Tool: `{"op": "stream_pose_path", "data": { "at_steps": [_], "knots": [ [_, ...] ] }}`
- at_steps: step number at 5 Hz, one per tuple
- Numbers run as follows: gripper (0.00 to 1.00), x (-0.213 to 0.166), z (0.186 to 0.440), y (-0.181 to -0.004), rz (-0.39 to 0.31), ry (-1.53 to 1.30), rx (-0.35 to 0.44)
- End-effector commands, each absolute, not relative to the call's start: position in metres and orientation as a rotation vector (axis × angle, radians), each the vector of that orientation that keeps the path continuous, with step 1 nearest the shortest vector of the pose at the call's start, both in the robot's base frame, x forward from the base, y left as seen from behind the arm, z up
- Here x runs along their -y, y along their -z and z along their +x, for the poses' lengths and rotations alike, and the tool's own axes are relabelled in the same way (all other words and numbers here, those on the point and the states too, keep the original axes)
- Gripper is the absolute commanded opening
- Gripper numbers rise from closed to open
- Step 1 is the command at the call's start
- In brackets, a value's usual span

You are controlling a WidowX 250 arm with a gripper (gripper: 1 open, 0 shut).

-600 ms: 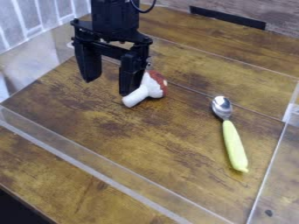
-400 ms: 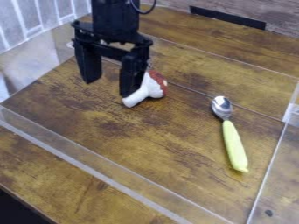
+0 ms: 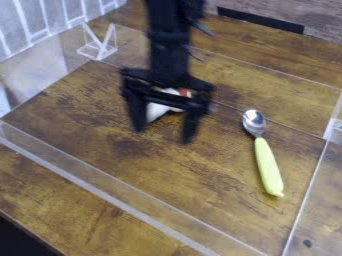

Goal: Move the green spoon to the left

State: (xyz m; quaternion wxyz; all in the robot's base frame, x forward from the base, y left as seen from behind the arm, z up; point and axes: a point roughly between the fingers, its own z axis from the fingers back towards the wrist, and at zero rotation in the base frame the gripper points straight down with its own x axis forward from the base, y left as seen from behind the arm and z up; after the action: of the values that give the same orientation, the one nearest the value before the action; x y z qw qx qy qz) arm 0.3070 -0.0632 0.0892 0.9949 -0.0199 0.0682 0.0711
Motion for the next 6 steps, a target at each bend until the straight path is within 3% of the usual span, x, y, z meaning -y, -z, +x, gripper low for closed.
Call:
{"op": "stream_pose_path", "data": {
  "at_steps": [1,3,6],
  "knots": [
    [1.0,0.102,0.333,-0.099,-0.069,-0.236,-0.059],
    [1.0,0.137,0.364,-0.08,-0.104,-0.351,-0.037],
    [1.0,0.139,0.383,-0.063,-0.11,-0.436,-0.031]
  ]
}}
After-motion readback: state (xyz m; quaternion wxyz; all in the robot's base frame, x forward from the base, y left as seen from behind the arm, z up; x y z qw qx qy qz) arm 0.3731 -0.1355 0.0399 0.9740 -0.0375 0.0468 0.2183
